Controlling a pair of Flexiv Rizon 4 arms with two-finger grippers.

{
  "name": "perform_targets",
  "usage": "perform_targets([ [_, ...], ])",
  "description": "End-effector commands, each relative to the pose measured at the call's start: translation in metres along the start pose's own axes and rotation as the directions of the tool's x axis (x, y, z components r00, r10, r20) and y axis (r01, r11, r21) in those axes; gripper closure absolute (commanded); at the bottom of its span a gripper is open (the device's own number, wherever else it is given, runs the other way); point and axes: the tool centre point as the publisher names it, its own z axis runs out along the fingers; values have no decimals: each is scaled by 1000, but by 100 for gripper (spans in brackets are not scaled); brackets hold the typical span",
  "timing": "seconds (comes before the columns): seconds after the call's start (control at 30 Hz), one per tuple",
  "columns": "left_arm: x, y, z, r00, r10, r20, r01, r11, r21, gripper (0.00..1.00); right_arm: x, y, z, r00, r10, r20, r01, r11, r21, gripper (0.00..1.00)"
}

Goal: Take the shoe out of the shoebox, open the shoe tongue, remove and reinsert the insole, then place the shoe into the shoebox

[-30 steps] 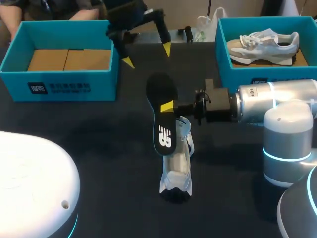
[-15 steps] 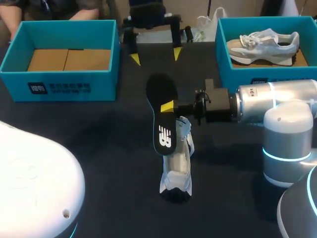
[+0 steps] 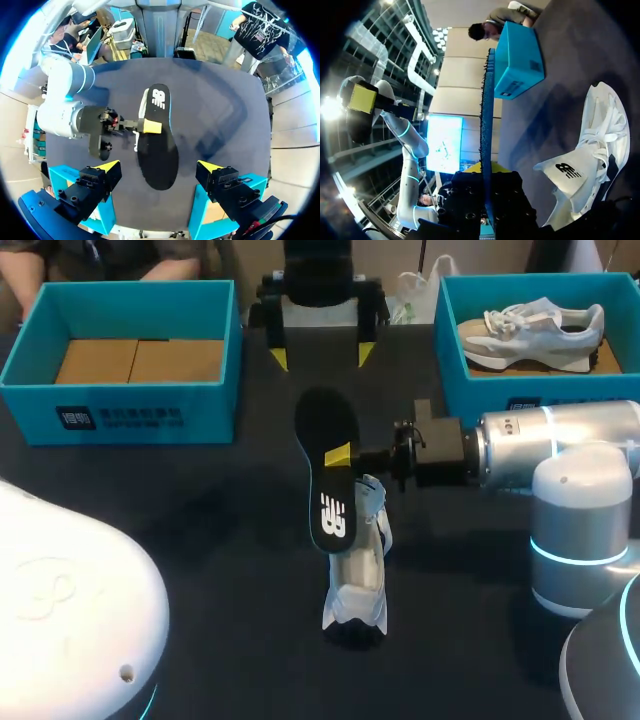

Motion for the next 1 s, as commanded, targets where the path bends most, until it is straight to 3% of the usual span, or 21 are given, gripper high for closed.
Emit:
perform_targets([
  [0.03,32,-8,12,804,39,594,-57,998,11,0,0,-1,1,1000,0,2,0,1000,-3,100],
  [0.1,38,-14,12,717,60,694,-92,996,9,0,0,-1,1,1000,0,2,0,1000,-3,100],
  [0.53,38,-14,12,717,60,694,-92,996,9,0,0,-1,1,1000,0,2,0,1000,-3,100],
  [0.73,55,-13,34,511,146,847,-124,988,-96,0,0,-1,1,1000,0,2,0,1000,-3,100],
  [0.83,63,-12,42,402,155,903,-171,981,-92,0,0,-1,1,1000,0,2,0,1000,-3,100],
  [1.0,63,-12,42,402,155,903,-171,981,-92,0,0,-1,1,1000,0,2,0,1000,-3,100],
])
